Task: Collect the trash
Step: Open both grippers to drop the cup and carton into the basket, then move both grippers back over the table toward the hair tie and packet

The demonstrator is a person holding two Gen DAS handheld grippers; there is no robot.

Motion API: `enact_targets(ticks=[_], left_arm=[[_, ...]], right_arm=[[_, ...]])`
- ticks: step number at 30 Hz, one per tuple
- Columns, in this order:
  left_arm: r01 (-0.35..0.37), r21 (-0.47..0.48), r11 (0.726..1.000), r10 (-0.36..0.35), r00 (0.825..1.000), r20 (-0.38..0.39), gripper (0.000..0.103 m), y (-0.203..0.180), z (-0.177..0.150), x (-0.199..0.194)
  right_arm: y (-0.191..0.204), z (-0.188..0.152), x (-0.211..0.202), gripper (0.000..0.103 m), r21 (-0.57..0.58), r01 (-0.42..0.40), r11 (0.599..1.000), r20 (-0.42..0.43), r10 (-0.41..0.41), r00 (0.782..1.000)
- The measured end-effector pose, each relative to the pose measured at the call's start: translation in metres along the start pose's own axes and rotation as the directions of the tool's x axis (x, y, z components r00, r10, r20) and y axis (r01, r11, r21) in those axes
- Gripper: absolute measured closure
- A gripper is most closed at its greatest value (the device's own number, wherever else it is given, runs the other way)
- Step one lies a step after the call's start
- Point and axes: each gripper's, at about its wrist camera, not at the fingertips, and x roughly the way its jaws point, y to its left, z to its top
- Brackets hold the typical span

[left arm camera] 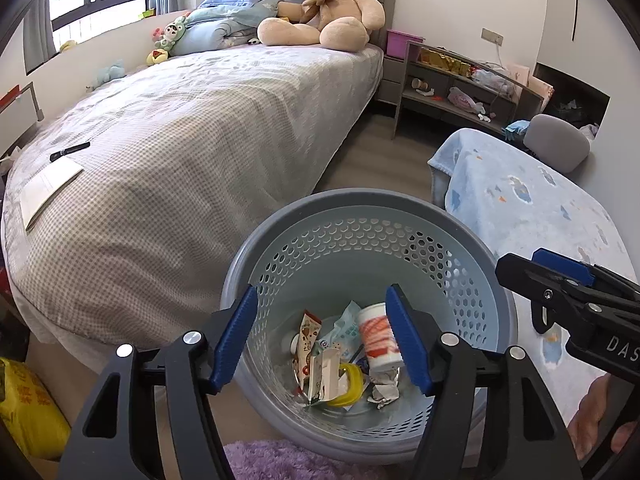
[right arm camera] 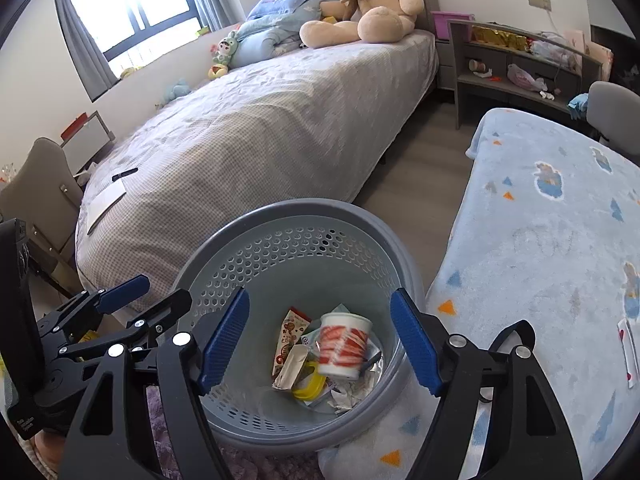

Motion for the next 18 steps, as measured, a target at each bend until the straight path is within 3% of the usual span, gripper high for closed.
enact_targets(ticks=[18], left_arm=[[-0.006, 0.017, 1.0, 0.006, 1.0, 0.008, 0.032, -0.031, -0.012, -0.029]], right_arm=[[-0.029, -0.023, -0.038, 0.031, 0.064, 0.023, 0.998, 0.017, -0.025, 1.0]])
